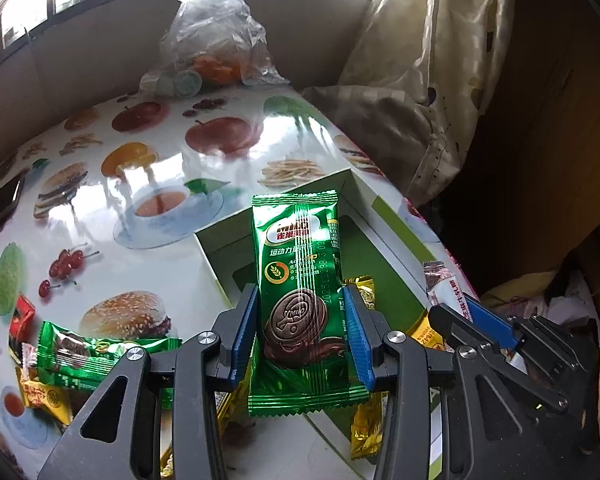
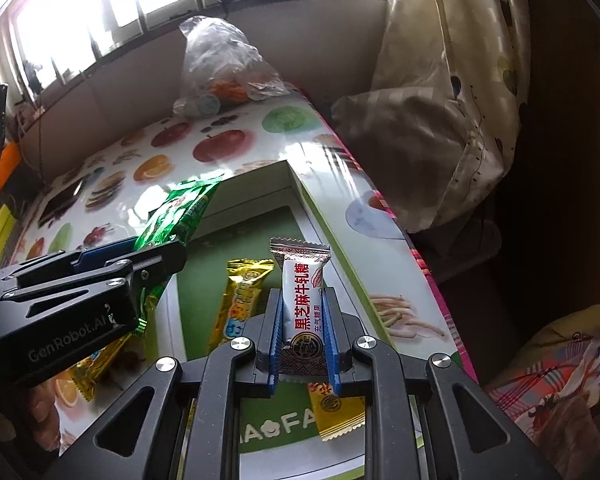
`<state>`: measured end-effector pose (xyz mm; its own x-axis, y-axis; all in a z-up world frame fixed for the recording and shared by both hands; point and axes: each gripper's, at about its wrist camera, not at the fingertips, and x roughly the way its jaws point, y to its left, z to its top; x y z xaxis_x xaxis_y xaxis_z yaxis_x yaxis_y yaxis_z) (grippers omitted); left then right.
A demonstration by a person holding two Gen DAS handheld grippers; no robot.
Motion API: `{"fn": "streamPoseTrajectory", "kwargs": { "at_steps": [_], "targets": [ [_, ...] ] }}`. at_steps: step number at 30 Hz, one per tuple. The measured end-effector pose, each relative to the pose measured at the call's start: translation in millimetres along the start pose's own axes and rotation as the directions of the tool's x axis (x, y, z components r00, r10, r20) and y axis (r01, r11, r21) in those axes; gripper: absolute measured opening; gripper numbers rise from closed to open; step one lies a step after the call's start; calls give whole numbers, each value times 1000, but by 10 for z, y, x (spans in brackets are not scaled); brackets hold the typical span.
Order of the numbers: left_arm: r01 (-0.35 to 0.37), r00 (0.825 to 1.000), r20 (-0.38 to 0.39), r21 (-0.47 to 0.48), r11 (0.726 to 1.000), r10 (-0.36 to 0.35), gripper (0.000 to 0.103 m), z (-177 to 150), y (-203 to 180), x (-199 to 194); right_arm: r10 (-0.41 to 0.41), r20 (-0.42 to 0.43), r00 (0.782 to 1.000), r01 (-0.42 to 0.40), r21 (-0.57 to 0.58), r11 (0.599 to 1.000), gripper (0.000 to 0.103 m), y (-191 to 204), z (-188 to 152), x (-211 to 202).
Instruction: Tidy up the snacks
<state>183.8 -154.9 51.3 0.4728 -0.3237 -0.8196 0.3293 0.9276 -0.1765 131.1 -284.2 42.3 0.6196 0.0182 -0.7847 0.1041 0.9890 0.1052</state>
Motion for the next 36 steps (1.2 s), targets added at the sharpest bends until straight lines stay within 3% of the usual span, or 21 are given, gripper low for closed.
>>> {"fn": "streamPoseTrajectory", "kwargs": {
  "at_steps": [36],
  "targets": [
    [-12, 999, -43, 4, 1000, 12, 43, -27, -75, 259, -12, -36, 999, 13, 20, 1000, 22, -90, -26, 211]
  ]
}}
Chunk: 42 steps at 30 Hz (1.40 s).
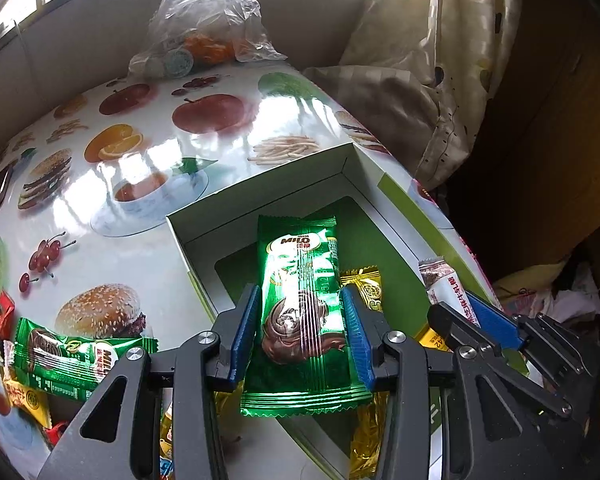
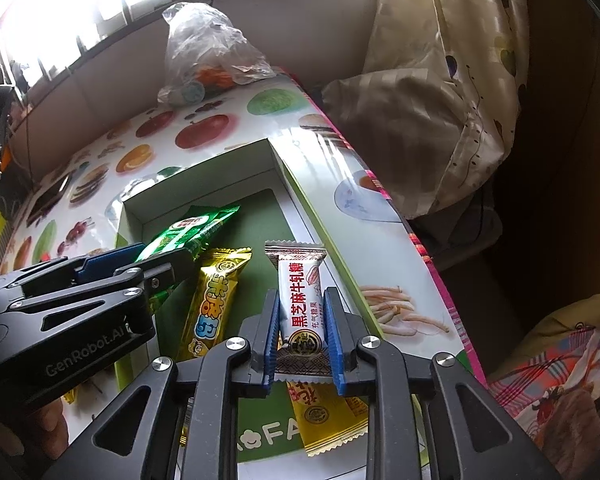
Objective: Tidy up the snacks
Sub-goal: 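Open left tool over the box while right tool releases the white candy bar, then withdraw both open tools from the box back toward the snack pile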
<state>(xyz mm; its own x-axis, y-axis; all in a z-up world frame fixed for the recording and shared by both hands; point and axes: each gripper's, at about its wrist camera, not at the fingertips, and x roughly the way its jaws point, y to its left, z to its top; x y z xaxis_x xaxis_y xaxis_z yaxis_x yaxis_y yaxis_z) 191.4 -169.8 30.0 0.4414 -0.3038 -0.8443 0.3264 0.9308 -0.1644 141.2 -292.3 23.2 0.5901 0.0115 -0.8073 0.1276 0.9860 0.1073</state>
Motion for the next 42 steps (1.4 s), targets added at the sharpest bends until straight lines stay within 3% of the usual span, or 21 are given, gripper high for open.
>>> {"fn": "streamPoseTrajectory", "kwargs": {
  "at_steps": [20, 35, 42],
  "targets": [
    [8, 1000, -5, -1, 1000, -8, 46, -15, 8, -30, 5, 11, 1000, -5, 17, 1000, 36, -34, -31, -59],
    [-2, 999, 53, -6, 1000, 2, 48, -92, -1, -288, 6, 50, 999, -7, 18, 1000, 53, 3, -73, -220],
    [2, 997, 77, -6, 1000, -1, 48, -139, 1, -400, -2, 67, 998, 1, 20, 1000, 54, 21, -118, -320]
  ]
}}
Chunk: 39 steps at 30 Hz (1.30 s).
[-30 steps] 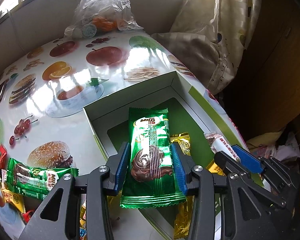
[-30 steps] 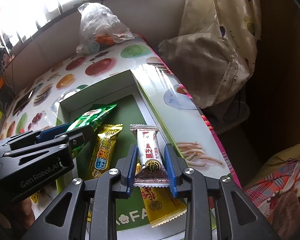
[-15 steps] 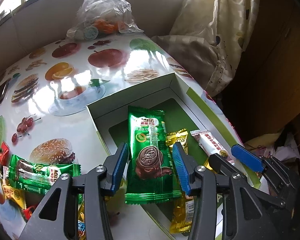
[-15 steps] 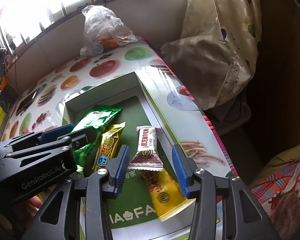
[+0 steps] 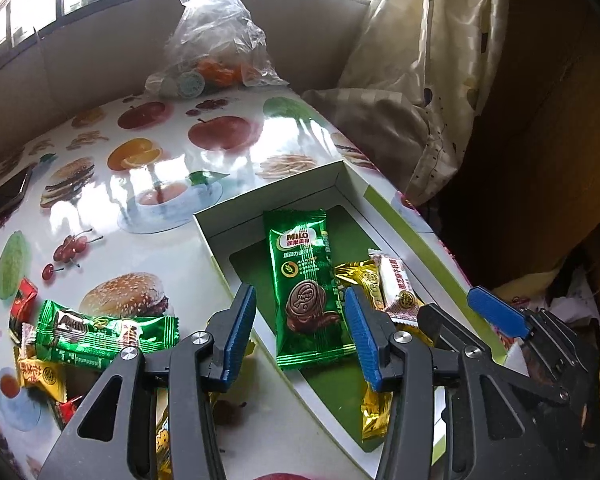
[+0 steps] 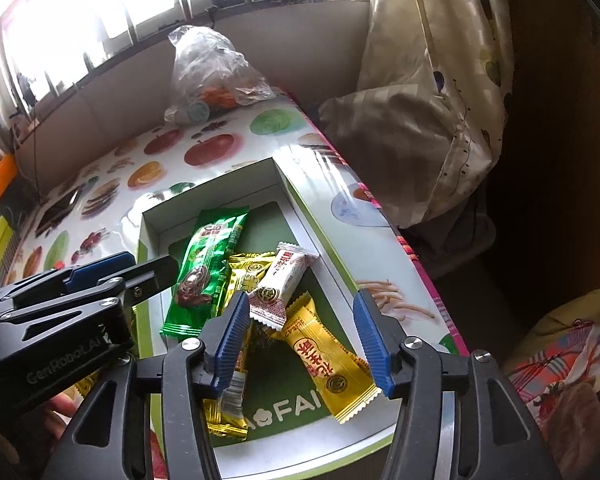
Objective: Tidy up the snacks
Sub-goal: 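Withdraw both open tools from the box back toward the snack pile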
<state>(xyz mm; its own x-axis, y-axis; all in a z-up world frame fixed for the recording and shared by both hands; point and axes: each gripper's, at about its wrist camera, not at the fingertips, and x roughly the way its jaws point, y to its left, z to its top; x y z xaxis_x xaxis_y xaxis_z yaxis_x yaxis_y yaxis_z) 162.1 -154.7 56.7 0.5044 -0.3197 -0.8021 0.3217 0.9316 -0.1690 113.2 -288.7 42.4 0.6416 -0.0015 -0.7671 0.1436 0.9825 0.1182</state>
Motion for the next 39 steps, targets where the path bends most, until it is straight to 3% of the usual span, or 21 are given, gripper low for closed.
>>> {"fn": "streamPoseTrajectory", "kwargs": {
  "at_steps": [16, 31, 39],
  "targets": [
    [-58, 996, 68, -3, 998, 58, 48, -189, 120, -349, -12, 30, 999, 12, 17, 1000, 54, 65, -72, -154],
    [-147, 983, 101, -67, 987, 153, 48, -460, 527, -581, 51, 51, 997, -50, -28, 998, 54, 412, -141, -229],
    [-158, 979, 113, -114, 981, 171, 48, -607, 773, -711, 91, 65, 994, -86, -77, 993, 54, 660, -186, -271]
  ]
}}
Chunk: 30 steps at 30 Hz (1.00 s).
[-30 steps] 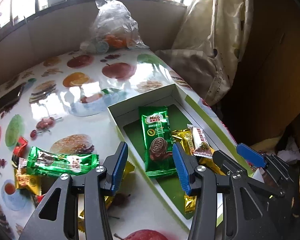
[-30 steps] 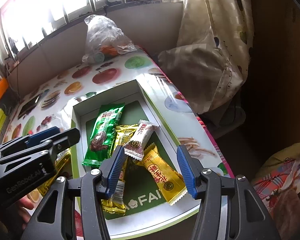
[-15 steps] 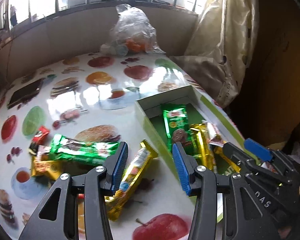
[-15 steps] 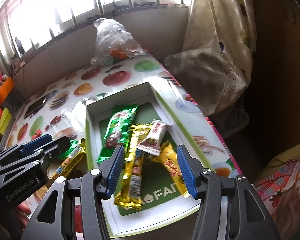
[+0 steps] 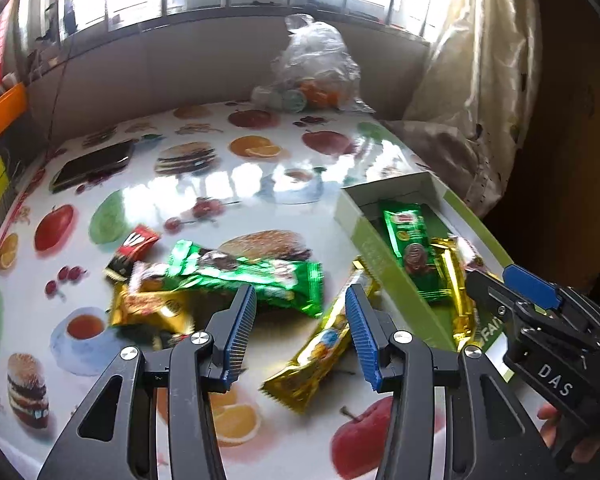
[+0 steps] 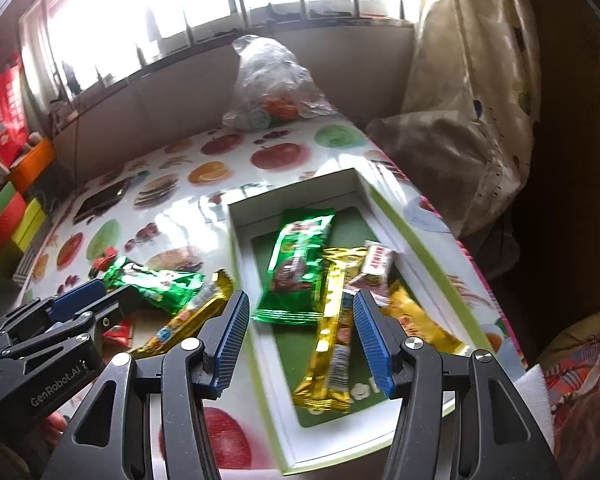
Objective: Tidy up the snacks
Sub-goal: 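Withdraw both open tools from the box back toward the snack pile, then grasp the yellow-blue candy bar with the right tool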
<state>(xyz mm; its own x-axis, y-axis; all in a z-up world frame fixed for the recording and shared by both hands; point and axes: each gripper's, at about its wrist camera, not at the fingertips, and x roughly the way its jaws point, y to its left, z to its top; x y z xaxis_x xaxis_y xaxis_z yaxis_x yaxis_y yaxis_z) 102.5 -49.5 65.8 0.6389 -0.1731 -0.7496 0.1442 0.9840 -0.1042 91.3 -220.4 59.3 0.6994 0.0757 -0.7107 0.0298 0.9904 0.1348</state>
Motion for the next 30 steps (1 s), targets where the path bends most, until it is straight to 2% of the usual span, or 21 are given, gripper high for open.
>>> {"fn": "streamPoseTrajectory", "kwargs": {
  "at_steps": [5, 13, 20, 30],
  "targets": [
    [-4, 1000, 9, -24, 1000, 4, 48, -79, 238, -74, 53, 3, 999, -53, -34, 998, 54, 188, -25, 12],
    [-52, 999, 6, -101, 993, 53, 48, -169, 677, -111, 107, -25, 994, -108, -90, 990, 54, 494, -71, 120],
    [-86, 996, -3, -180, 980, 87, 48, -281, 1034, -130, 110, -77, 991, -118, -111, 987, 54, 706, -150, 246],
    [-94, 995, -11, -222, 970, 94, 48, -363, 1277, -116, 88, -133, 987, -105, -125, 987, 54, 893, -205, 408]
  ]
}}
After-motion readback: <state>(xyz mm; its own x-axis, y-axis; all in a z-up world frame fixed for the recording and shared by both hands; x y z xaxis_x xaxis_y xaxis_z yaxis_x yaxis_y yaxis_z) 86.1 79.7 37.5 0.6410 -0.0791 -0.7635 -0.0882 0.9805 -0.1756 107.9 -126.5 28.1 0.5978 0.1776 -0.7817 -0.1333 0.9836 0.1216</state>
